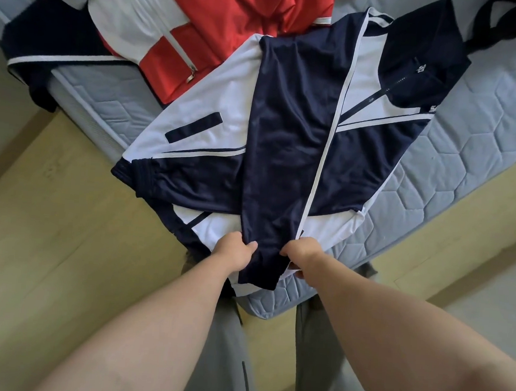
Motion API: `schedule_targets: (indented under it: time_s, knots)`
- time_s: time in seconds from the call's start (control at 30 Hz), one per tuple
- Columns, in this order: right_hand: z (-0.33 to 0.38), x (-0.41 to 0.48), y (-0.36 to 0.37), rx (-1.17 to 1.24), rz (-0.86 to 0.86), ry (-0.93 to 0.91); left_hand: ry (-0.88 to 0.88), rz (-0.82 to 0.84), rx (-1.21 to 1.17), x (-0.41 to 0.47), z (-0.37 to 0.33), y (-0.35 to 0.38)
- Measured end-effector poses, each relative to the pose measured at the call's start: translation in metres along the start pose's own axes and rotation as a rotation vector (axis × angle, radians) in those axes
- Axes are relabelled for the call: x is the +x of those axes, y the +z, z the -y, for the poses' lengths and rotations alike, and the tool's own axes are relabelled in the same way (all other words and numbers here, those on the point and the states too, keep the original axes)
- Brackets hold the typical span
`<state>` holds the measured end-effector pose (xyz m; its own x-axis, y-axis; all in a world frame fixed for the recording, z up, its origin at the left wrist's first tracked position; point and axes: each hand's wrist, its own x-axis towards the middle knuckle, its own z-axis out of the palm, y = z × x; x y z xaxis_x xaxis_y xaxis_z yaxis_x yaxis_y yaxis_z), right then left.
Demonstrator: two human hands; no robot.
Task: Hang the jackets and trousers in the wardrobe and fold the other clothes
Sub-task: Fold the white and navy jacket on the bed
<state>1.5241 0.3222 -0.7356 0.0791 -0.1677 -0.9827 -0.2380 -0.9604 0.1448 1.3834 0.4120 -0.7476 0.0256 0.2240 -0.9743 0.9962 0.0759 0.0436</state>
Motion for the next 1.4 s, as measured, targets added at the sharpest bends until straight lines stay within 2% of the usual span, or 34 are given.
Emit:
schedule_targets:
  time_s: [0.2,0.37,0.53,0.6,0.7,0.8,0.97,1.07,1.1,1.2,1.33,1.4]
  knots:
    - [0.0,0.011,0.003,-0.204,-0.073,-0.071,-0.009,-0.012,0.183,0.002,0.001,0.0]
    - [0.009,0.011,-0.001,-0.141,-0.22,-0.128,-0.029,-0.092,0.174,0.001,-0.012,-0.006]
    - [0.022,0.009,-0.01,-0.427,-0.1,-0.097,-0.035,-0.08,0.472,0.0,-0.025,-0.018]
    - [0.03,0.007,-0.018,-0.467,-0.094,-0.103,-0.053,-0.113,0.556,-0.001,-0.041,-0.03]
    - [0.046,0.006,-0.038,-0.247,-0.221,-0.129,0.02,-0.272,0.697,0.003,-0.081,-0.057]
    - [0.069,0.006,-0.067,-0.127,-0.36,-0.204,0.137,-0.426,0.802,0.01,-0.138,-0.088]
    - [0.099,0.014,-0.143,0.093,-0.638,-0.318,0.413,-0.644,0.744,0.017,-0.244,-0.133]
    - [0.112,0.024,-0.195,0.078,-0.754,-0.265,0.569,-0.691,0.713,0.021,-0.303,-0.146]
    - [0.118,0.028,-0.213,0.145,-0.778,-0.223,0.606,-0.707,0.707,0.023,-0.32,-0.149]
    - [0.131,0.04,-0.262,0.326,-0.746,-0.118,0.677,-0.734,0.682,0.034,-0.372,-0.147]
    - [0.135,0.06,-0.299,0.609,-0.483,-0.257,0.641,-0.712,0.711,0.054,-0.432,-0.136]
    - [0.135,0.067,-0.308,0.673,-0.444,-0.242,0.553,-0.698,0.747,0.064,-0.457,-0.134]
